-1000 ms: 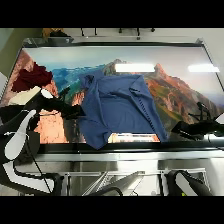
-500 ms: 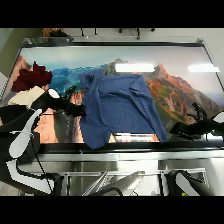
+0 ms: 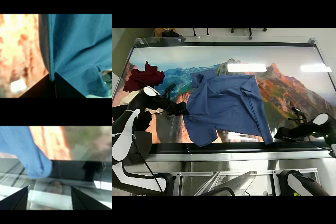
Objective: Fold the shirts.
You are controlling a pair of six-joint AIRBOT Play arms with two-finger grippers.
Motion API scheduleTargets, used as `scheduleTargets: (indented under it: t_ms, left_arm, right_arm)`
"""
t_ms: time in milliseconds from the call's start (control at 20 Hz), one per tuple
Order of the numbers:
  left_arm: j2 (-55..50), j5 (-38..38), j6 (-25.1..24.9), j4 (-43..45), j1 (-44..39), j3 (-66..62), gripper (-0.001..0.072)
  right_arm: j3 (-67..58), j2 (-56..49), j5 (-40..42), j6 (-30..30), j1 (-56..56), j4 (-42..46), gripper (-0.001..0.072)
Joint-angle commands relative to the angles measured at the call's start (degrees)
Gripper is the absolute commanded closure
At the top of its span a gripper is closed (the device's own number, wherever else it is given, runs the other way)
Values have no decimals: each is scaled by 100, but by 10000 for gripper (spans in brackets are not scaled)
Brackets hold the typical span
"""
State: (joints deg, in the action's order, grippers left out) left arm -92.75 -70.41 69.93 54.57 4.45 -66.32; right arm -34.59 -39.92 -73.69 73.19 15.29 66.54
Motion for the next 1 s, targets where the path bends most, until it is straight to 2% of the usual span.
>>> scheduleTargets:
  t_ms: [0, 150, 350, 700, 750, 850, 950]
  left_arm:
    - [42, -55, -153, -9, 155, 273, 689]
    - [48, -59, -157, -15, 153, 284, 689]
    - [46, -151, -162, -11, 153, 286, 689]
    - [46, -133, -162, -13, 153, 286, 689]
    - [46, -120, -162, -13, 153, 286, 689]
    - [46, -105, -162, -13, 149, 286, 689]
    - [46, -122, -160, -15, 142, 286, 689]
  right_arm:
    - [52, -219, 319, -59, -739, -273, 129]
    - [50, -632, 485, -55, -1274, -273, 129]
    - [50, -1110, 645, -33, -1432, -278, 129]
    - [33, -1119, 645, 122, -1432, -273, 130]
    - [35, -1158, 643, 118, -1432, -275, 151]
    - [35, -1325, 654, 114, -1432, -280, 467]
    - [33, -1488, 798, 111, -1432, -555, 468]
